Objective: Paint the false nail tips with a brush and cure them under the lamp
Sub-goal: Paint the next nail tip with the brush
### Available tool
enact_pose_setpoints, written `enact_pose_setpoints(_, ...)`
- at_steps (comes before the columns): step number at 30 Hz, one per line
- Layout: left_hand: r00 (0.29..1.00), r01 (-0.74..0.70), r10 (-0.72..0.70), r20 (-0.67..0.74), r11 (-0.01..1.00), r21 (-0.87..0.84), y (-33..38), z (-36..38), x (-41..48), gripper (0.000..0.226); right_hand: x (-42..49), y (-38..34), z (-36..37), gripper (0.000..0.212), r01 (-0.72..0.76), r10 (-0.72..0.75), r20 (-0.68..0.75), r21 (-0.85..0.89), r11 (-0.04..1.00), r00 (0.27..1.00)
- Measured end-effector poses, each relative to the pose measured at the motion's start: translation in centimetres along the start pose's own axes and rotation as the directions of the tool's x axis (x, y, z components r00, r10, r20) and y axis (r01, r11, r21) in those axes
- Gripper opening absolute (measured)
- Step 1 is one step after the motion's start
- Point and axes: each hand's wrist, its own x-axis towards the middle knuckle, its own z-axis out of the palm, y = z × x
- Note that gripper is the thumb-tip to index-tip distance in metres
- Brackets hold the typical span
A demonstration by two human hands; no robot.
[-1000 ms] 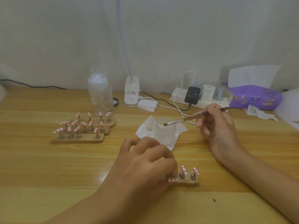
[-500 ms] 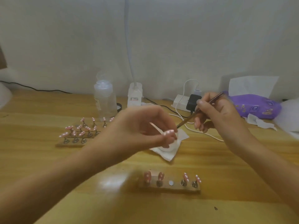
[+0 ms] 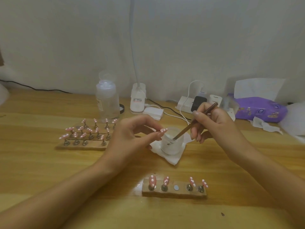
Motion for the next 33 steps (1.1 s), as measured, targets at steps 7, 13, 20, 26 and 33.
enact_pose_setpoints(7, 0.998, 0.000, 0.006, -0.066, 0.996, 0.085, -0.6, 0.5, 0.1, 0.014, 0.1, 1.0, -1.0, 0.020, -0.019, 0.048, -0.179, 0.160, 0.987, 0.983)
enact_pose_setpoints(13, 0.997, -0.012, 0.024, -0.071, 0.987, 0.161, -1.3, 0.9, 0.2, 0.011, -0.4, 1.6, -0.7, 0.022, 0.010, 0.045, -0.244, 0.223, 0.975, 0.969)
enact_pose_setpoints(20, 0.997, 0.026, -0.014, -0.079, 0.989, 0.147, -1.5, 1.0, 0.1, 0.008, -0.6, -0.2, 0.3, 0.024, 0.062, -0.061, -0.029, 0.004, 0.998, 0.998)
enact_pose_setpoints(26, 0.994, 0.074, -0.064, -0.088, 0.990, 0.119, -1.8, 0.9, 0.2, 0.007, -0.7, -0.3, 0.5, 0.025, 0.049, -0.048, -0.035, 0.031, 0.998, 0.998)
enact_pose_setpoints(33, 0.992, 0.089, -0.077, -0.098, 0.989, 0.116, -1.9, 0.7, 0.2, 0.006, -0.7, 1.2, -0.9, 0.027, -0.022, 0.073, -0.230, 0.217, 0.976, 0.971)
